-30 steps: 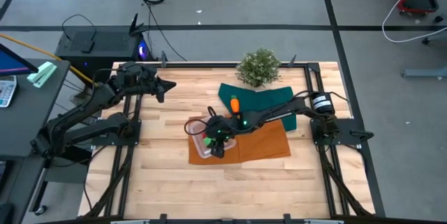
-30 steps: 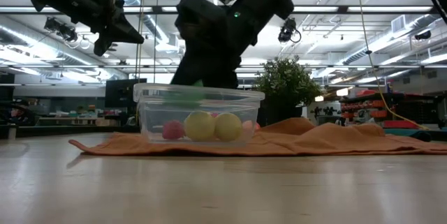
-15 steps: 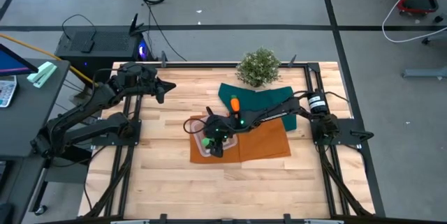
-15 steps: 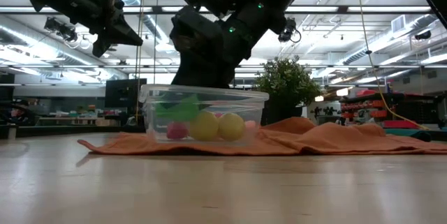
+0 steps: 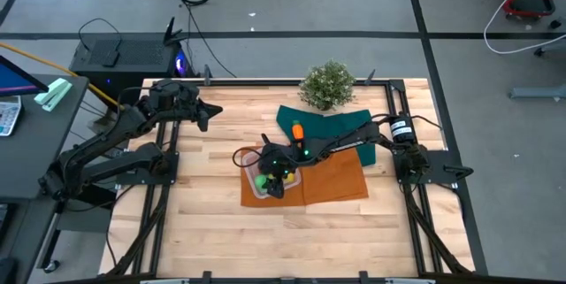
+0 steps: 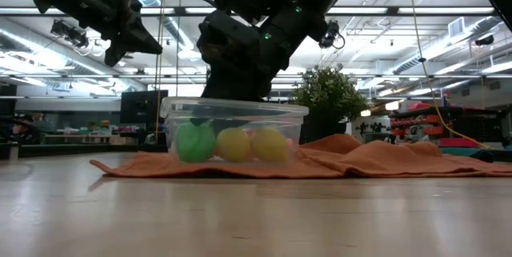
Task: Pick and placing Produce into tupperware
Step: Put the green pear into the transparent bin, then put the orange carrot into the transparent bin
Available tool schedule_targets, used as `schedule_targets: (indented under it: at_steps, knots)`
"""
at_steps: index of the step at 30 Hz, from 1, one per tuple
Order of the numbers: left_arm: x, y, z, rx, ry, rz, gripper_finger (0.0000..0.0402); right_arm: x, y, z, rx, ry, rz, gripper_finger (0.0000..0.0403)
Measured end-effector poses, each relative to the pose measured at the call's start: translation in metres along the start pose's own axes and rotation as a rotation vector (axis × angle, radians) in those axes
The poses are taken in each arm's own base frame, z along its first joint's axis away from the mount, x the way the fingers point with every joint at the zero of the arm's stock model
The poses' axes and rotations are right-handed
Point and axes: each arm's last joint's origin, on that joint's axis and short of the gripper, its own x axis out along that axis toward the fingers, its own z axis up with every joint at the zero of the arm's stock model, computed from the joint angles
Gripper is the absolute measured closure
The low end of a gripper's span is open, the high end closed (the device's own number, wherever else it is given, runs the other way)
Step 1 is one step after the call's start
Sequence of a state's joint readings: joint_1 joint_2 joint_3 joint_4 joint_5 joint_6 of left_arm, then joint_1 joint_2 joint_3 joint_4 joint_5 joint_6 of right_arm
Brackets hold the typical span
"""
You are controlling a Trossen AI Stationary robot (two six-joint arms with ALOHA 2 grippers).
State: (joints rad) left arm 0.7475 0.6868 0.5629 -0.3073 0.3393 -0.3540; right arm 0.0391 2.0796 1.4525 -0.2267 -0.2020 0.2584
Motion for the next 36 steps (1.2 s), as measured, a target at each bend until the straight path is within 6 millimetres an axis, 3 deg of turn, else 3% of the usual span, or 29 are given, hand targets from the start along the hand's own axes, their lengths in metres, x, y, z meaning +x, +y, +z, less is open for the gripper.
schedule_targets:
  at_steps: [5,9,13,18,22,26,30,36]
  knots:
    - [0.000,0.000,0.000,0.001,-0.001,0.000,0.0374,0.000,0.000,0.000,0.002,0.002,0.011,0.0179]
    - [0.000,0.000,0.000,0.001,-0.001,0.000,0.0378,-0.014,0.005,0.006,-0.003,-0.018,0.014,0.0180]
    - [0.000,0.000,0.000,0.001,-0.001,0.000,0.0376,-0.044,0.005,0.018,0.031,-0.068,-0.029,0.0182]
    - [0.000,0.000,0.000,0.002,-0.002,0.000,0.0367,-0.097,-0.002,0.027,0.120,-0.074,-0.095,0.0182]
    - [0.000,0.000,0.000,0.002,-0.002,0.000,0.0367,-0.138,-0.008,0.022,0.161,-0.025,-0.165,0.0182]
    - [0.000,0.000,0.000,0.002,-0.003,0.000,0.0373,-0.165,-0.020,0.016,0.258,0.005,-0.288,0.0183]
    - [0.000,0.000,0.000,0.000,-0.003,0.000,0.0377,-0.172,-0.037,0.020,0.441,-0.050,-0.331,0.0183]
    - [0.000,0.000,0.000,-0.001,-0.002,0.000,0.0376,-0.149,-0.062,0.017,0.689,-0.043,-0.381,0.0188]
